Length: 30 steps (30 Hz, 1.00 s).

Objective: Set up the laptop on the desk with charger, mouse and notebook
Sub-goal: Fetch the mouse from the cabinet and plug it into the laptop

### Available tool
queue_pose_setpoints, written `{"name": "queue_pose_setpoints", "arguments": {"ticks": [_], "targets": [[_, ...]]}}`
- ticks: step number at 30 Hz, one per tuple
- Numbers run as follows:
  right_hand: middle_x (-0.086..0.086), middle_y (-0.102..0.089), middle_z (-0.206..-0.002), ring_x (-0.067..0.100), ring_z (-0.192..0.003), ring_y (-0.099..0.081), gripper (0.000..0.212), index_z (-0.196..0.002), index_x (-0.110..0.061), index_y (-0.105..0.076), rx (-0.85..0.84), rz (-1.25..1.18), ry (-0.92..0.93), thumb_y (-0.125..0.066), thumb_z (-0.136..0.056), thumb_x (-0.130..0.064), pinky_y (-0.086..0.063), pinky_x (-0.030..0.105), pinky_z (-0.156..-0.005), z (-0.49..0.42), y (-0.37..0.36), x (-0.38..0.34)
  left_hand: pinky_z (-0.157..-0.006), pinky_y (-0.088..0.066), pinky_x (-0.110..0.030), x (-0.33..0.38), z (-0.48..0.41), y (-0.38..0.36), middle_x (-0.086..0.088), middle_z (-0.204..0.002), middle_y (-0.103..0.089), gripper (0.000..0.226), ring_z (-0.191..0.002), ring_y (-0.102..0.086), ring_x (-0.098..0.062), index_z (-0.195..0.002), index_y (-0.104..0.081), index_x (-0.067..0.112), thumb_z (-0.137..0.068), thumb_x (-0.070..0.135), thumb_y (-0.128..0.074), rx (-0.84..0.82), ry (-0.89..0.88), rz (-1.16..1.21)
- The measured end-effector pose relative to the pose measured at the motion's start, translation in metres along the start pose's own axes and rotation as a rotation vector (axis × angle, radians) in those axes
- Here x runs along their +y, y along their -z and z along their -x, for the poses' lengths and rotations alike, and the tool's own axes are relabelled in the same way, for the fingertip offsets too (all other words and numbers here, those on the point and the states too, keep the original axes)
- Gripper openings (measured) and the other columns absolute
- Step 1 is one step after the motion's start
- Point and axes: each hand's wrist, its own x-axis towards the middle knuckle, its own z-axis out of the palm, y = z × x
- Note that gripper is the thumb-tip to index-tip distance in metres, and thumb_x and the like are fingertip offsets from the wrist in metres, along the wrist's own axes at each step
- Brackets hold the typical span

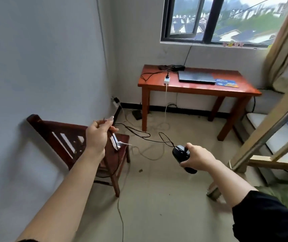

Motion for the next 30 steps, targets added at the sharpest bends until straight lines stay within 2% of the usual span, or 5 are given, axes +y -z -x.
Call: {"name": "queue_pose_setpoints", "arguments": {"ticks": [7, 10, 17, 22, 30], "targets": [[0.002, -0.06, -0.092, 0.027, -0.088, -0.058, 0.05, -0.096, -0.017, -0.048, 0.115, -0.157, -0.27, -0.069, -0.065, -0.05, -0.044, 0.032, -0.069, -0.126, 0.058, 0.075, -0.059, -0.053, -0.016, -0.003, -0.136, -0.167, -0.004, -0.07, -0.066, 0.019, -0.056, -0.064, -0.009, -0.101, -0.065, 0.004, -0.089, 0.018, -0.066, -0.216, -0.033, 0.052], [0.0, -0.058, -0.09, 0.026, -0.089, -0.057, 0.048, -0.096, -0.017, -0.05, 0.141, -0.259, -0.334, -0.068, -0.067, -0.051, -0.043, 0.031, -0.068, -0.174, 0.079, 0.096, -0.057, -0.052, -0.014, -0.027, -0.179, -0.225, -0.007, -0.08, -0.066, 0.013, -0.055, -0.065, -0.005, -0.098, -0.065, 0.005, -0.089, 0.015, -0.064, -0.24, 0.012, 0.066], [0.001, -0.06, -0.1, 0.022, -0.092, -0.057, 0.052, -0.1, -0.018, -0.055, 0.204, -0.457, -0.368, -0.07, -0.067, -0.054, -0.044, 0.03, -0.069, -0.341, 0.158, 0.173, -0.072, -0.06, -0.026, -0.083, -0.287, -0.396, -0.008, -0.086, -0.068, 0.012, -0.065, -0.07, -0.01, -0.095, -0.065, -0.001, -0.088, 0.009, -0.065, -0.299, 0.111, 0.056], [0.003, -0.062, -0.102, 0.024, -0.094, -0.058, 0.05, -0.099, -0.019, -0.055, 0.245, -0.528, -0.334, -0.072, -0.066, -0.053, -0.045, 0.029, -0.063, -0.431, 0.211, 0.21, -0.067, -0.047, -0.023, -0.108, -0.34, -0.493, -0.002, -0.088, -0.071, 0.002, -0.07, -0.068, -0.009, -0.087, -0.067, 0.016, -0.087, 0.018, -0.067, -0.397, 0.209, -0.065], [-0.001, -0.061, -0.103, 0.022, -0.099, -0.06, 0.056, -0.111, -0.019, -0.056, 0.258, -0.445, -0.31, -0.074, -0.068, -0.049, -0.048, 0.032, -0.084, -0.576, 0.272, 0.287, -0.077, -0.046, -0.03, -0.145, -0.454, -0.643, 0.0, -0.073, -0.076, 0.004, -0.064, -0.071, -0.009, -0.088, -0.064, 0.016, -0.09, 0.013, -0.063, -0.5, 0.345, -0.08]]}}
